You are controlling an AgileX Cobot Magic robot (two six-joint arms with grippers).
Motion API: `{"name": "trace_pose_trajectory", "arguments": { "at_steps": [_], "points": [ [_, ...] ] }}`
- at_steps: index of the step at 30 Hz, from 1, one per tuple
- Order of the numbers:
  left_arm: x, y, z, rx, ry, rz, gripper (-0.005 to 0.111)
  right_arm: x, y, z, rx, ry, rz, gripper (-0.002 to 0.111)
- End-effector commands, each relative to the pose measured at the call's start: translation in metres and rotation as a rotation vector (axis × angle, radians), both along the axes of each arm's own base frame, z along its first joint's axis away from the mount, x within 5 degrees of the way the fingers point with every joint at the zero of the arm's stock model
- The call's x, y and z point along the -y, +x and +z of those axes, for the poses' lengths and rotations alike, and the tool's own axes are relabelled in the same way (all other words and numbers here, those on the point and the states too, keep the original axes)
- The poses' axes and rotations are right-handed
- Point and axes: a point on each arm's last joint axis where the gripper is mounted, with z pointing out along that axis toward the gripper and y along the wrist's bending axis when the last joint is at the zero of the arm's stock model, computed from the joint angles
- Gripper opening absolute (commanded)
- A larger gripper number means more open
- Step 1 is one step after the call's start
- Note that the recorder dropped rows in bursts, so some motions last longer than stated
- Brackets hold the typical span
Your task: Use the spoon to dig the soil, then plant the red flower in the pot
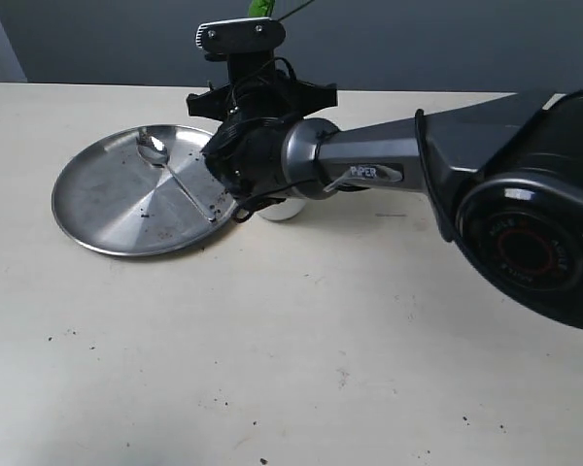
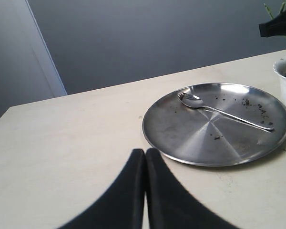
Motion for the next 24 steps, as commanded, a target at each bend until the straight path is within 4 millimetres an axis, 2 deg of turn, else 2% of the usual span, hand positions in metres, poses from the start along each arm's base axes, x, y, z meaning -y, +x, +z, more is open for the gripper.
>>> {"name": "trace_pose_trajectory", "arguments": {
  "at_steps": [1,6,10,15,24],
  "points": [
    [0.0,0.0,0.0,0.007,-0.004,-0.001,0.0,0.001,-0.001,0.0,0.0,0.01,-0.029,-0.001],
    [0.0,0.0,0.0,0.007,-0.004,-0.001,0.0,0.012,-0.008,-0.02,-0.029,-0.049,-0.057,-0.001],
    [0.0,0.0,0.0,0.007,-0.004,-0.001,0.0,0.017,-0.021,-0.035,-0.065,-0.016,-0.065,-0.001],
    [0.0,0.0,0.0,0.007,-0.004,-0.001,0.0,0.013,-0.035,-0.038,-0.074,-0.038,-0.039,-0.001],
    [0.0,0.0,0.0,0.007,-0.004,-0.001,0.0,0.014,-0.036,-0.042,-0.11,-0.044,-0.041,-0.001]
  ]
}}
